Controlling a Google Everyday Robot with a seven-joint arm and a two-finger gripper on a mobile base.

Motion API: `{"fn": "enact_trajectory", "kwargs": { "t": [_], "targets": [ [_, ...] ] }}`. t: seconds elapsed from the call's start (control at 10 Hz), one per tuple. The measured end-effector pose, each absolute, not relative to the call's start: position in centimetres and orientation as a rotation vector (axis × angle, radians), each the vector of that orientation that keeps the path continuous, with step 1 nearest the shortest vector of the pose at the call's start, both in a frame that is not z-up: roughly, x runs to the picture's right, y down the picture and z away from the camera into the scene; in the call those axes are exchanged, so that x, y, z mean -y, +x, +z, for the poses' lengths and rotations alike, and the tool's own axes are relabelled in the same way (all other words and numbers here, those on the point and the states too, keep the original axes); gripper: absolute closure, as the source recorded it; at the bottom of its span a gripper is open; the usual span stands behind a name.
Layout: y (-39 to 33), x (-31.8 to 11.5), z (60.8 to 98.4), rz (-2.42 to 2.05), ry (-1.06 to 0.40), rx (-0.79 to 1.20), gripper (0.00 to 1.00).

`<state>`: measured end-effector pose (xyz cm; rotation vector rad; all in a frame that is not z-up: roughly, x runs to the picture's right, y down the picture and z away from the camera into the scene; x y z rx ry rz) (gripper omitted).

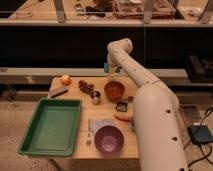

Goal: Place sponge in paper cup

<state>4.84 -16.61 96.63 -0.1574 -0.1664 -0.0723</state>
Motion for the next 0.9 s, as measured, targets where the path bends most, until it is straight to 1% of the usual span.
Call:
{"fn": "enact_trajectory", "kwargs": {
  "t": [0.1, 0.2, 0.9],
  "targets": [
    [4.91, 16.71, 96.58, -0.072, -0.154, 0.163, 0.22],
    [4.99, 16.80, 96.52, -0.071, -0.151, 0.161, 0.20],
    [5.16, 16.85, 96.43, -0.085, -0.170, 0.175, 0.20]
  ]
}}
